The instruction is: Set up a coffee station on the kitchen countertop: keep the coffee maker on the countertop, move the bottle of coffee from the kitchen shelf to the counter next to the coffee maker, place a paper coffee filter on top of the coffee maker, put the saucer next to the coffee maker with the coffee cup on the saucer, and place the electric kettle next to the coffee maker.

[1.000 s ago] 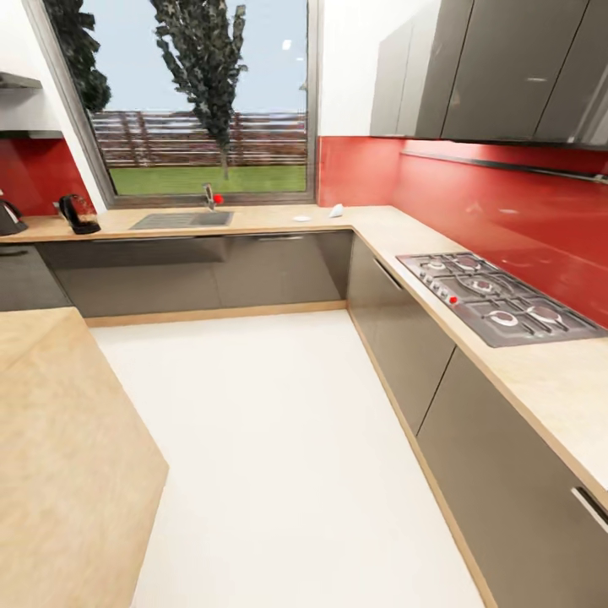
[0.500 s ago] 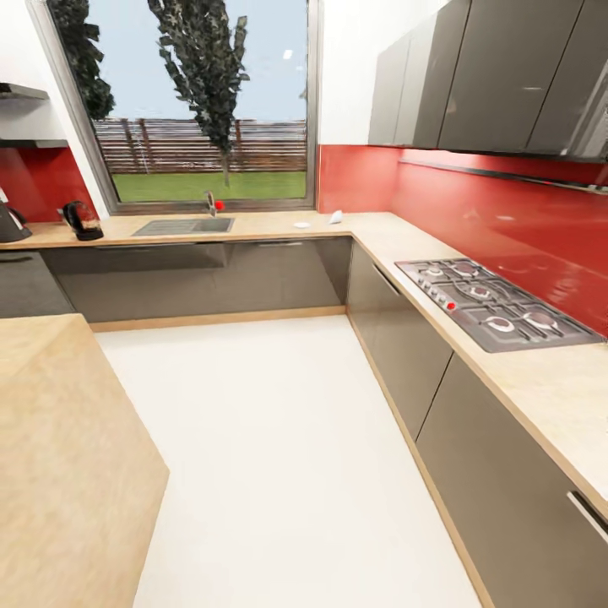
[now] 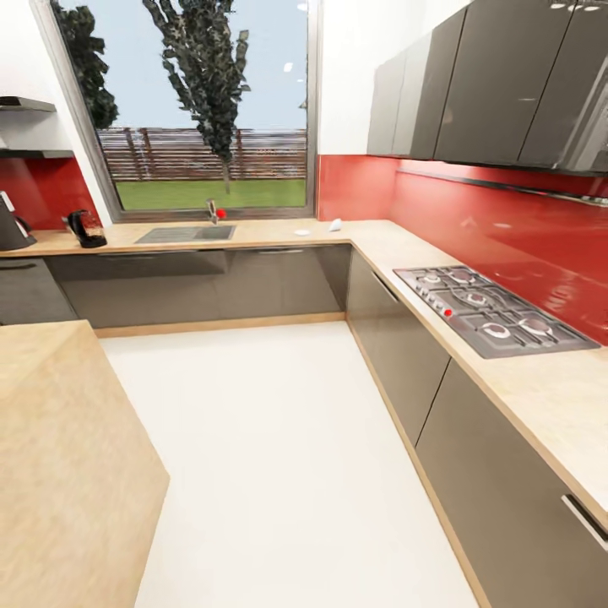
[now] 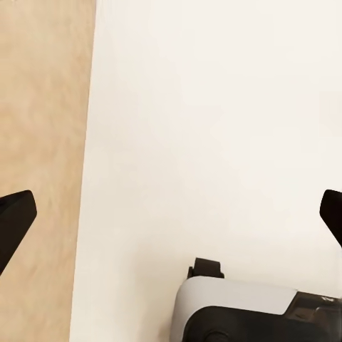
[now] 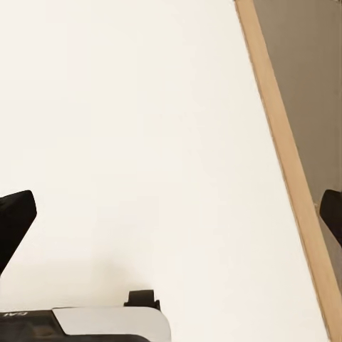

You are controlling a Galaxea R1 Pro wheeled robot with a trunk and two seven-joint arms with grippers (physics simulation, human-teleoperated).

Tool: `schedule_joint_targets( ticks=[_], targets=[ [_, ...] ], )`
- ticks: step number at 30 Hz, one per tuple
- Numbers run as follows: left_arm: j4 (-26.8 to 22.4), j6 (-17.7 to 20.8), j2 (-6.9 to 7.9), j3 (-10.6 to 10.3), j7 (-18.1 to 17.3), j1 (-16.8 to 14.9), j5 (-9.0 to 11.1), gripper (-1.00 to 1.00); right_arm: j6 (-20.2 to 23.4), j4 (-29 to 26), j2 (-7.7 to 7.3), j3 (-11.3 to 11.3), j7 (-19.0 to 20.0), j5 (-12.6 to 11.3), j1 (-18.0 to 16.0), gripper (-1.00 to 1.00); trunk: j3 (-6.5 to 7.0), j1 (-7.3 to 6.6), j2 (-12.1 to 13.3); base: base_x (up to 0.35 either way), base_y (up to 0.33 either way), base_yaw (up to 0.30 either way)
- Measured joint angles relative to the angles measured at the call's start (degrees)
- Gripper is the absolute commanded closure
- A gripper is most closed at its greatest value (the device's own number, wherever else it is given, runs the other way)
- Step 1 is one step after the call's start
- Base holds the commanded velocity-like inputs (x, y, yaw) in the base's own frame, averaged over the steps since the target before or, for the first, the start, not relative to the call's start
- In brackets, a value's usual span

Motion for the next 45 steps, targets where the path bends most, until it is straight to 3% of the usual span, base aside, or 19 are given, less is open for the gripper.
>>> schedule_joint_targets(
  ticks=[8,13,45],
  targets=[
    [0.0,0.0,-0.01,0.0,0.0,0.0,0.0,-1.0,0.0,0.0,0.0,0.0,0.0,0.0,0.0,-1.0,2.16,-1.76,3.2,0.0,0.0,0.0],
    [0.0,0.0,-0.01,0.0,-0.1,0.0,0.0,-1.0,0.0,0.0,0.0,0.0,0.0,0.0,0.0,-1.0,2.58,-1.77,3.2,0.005,0.0,0.0],
    [0.0,0.0,-0.01,-0.1,-0.1,0.0,0.0,-1.0,0.1,0.1,-0.25,0.1,0.2,0.2,0.0,-1.0,2.78,-1.8,3.2,0.314,0.0,0.0]
  ],
)
